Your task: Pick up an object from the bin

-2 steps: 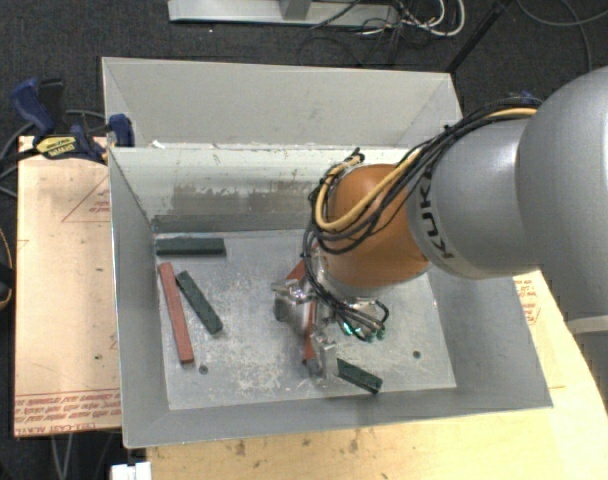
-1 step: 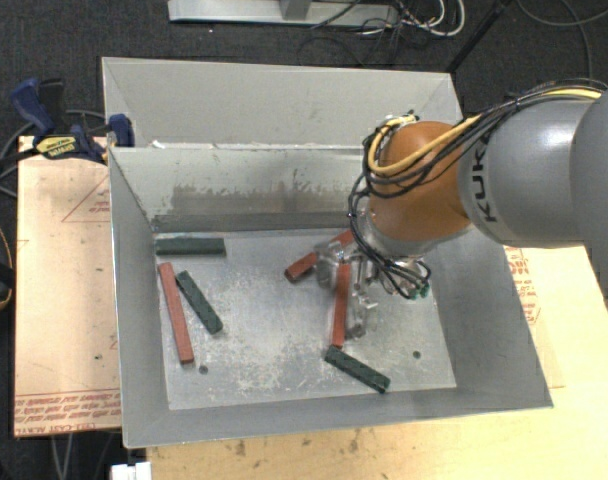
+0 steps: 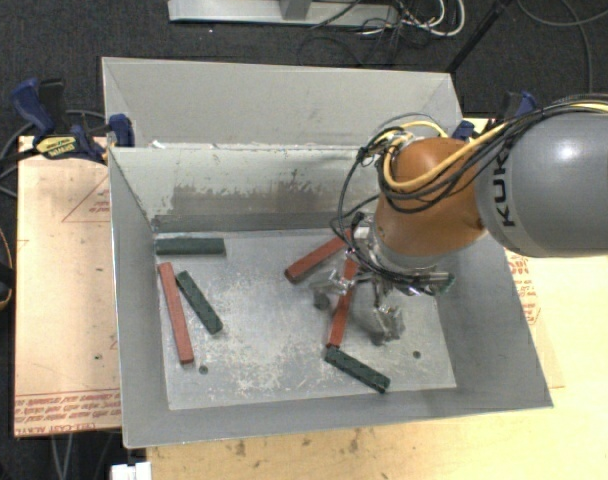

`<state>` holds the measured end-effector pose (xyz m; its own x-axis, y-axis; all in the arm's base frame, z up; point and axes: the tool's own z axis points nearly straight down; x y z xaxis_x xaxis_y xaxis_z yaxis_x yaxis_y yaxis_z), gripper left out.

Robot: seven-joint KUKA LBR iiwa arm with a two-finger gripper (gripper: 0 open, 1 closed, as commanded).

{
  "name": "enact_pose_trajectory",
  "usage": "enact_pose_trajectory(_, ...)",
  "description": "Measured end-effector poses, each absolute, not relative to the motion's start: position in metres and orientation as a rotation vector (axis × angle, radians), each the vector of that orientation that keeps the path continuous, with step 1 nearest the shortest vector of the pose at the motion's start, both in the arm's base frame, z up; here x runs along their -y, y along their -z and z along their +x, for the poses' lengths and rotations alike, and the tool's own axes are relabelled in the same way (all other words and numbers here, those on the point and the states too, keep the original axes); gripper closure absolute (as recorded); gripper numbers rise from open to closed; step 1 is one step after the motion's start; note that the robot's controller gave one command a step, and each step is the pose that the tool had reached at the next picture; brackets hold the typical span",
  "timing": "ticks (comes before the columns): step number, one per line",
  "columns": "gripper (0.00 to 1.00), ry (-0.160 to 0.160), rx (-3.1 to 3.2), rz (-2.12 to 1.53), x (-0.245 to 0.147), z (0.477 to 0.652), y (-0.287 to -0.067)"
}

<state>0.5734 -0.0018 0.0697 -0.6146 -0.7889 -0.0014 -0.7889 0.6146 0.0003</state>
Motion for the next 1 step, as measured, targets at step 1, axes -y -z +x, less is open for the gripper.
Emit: enact_pose_trajectory(1, 1.00, -0.002, -2.821, -1.377, 0.0014, 0.5739, -0.0705)
